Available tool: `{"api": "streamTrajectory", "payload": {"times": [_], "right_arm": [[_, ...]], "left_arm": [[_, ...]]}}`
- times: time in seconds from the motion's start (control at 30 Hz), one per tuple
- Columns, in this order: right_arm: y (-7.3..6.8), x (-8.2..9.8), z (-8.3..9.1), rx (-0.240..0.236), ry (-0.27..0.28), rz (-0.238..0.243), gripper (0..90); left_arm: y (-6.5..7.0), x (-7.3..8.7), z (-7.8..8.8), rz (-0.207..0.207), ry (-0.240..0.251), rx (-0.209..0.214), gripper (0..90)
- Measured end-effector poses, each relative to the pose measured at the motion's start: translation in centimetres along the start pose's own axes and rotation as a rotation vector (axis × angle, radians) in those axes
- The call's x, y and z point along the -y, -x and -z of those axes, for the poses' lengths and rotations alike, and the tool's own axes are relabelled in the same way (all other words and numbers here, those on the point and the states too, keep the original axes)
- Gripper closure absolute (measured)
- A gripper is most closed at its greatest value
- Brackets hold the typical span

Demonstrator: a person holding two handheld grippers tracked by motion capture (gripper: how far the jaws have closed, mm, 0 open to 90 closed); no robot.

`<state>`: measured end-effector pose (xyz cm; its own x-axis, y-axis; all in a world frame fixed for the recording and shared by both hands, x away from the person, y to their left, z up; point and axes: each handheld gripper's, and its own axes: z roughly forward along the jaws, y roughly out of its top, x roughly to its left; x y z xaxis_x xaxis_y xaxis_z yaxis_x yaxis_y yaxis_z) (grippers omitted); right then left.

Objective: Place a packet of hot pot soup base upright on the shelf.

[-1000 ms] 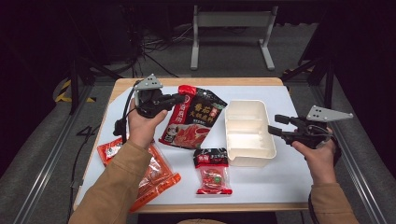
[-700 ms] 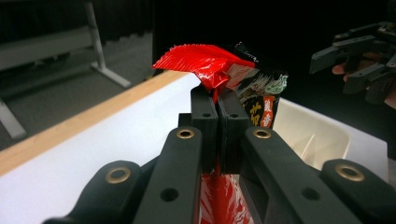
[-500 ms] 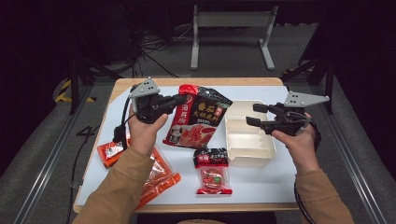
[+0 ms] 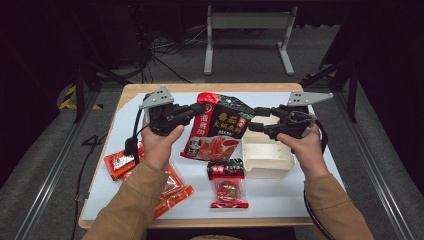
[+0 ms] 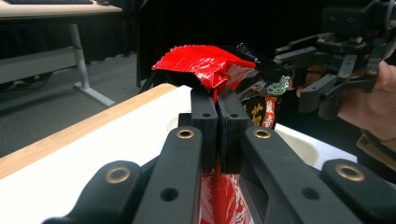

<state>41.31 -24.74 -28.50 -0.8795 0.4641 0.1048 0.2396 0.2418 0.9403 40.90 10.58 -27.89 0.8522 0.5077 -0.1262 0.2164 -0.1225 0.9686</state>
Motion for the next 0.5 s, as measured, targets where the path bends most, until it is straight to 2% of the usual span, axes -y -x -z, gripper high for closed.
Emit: {"api": "streamTrajectory", "payload": {"times": [0.17,0.33,0.5], "right_arm": [[0.0,-0.1,-0.7,-0.02,-0.002,-0.02,35.2],[0.1,-0.2,-1.7,-0.064,0.009,-0.045,35.2],[0.0,-0.2,-2.6,-0.081,-0.002,-0.05,38.9]], "left_arm": [[0.4,-0.1,-0.1,-0.005,0.004,0.009,87.6],[0.7,-0.1,-0.3,0.001,0.013,0.029,87.6],[1.1,-0.2,-0.6,-0.001,0.017,0.041,87.6]]}}
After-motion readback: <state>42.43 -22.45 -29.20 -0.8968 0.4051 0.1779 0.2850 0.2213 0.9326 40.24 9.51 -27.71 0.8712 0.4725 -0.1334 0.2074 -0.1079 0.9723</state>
